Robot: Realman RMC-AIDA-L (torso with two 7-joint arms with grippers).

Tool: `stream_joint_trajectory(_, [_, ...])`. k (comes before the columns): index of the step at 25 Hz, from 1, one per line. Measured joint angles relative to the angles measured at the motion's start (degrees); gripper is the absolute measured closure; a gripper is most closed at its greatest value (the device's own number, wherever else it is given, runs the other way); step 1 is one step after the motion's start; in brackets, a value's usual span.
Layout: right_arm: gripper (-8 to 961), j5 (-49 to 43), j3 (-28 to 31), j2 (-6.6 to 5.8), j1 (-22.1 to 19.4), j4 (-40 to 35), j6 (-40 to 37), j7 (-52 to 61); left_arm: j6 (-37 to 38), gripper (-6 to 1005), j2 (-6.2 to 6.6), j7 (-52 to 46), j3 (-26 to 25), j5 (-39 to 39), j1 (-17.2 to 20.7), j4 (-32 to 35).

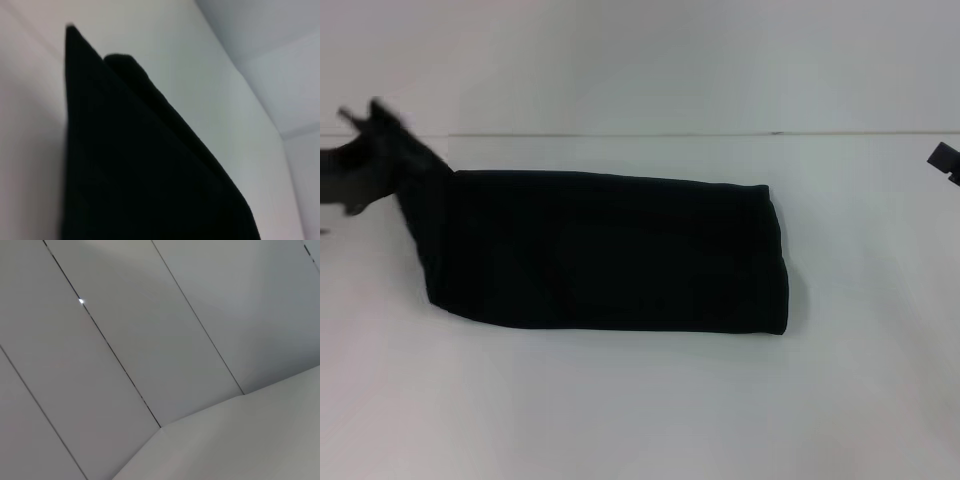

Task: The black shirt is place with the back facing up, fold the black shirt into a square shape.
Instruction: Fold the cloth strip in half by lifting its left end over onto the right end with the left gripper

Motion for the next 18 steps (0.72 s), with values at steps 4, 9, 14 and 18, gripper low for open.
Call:
stream_joint_trajectory(4, [178, 0.07, 0.0, 0.0, 0.16, 0.08, 0.12, -0.01, 2.35, 986, -1.28, -0.05, 5.73, -2.11, -1.83, 2.18])
stream_joint_trajectory(9, [178, 0.21, 0.0, 0.0, 0.37, 0.19, 0.24, -0.04, 3.93, 985, -4.34, 0.21, 13.86, -5.04, -3.39, 4.13])
stream_joint_trajectory(14, [179, 0.24, 0.0, 0.0, 0.62, 0.6, 1.16, -0.06, 1.62, 985, -8.11, 0.38, 20.58, -5.7, -4.77, 4.98])
stream_joint_trajectory(18, [179, 0.18, -0.03, 0.0, 0.78, 0.66, 1.6, -0.08, -3.35, 986, -10.37, 0.51, 27.79, -6.47, -6.96, 3.54])
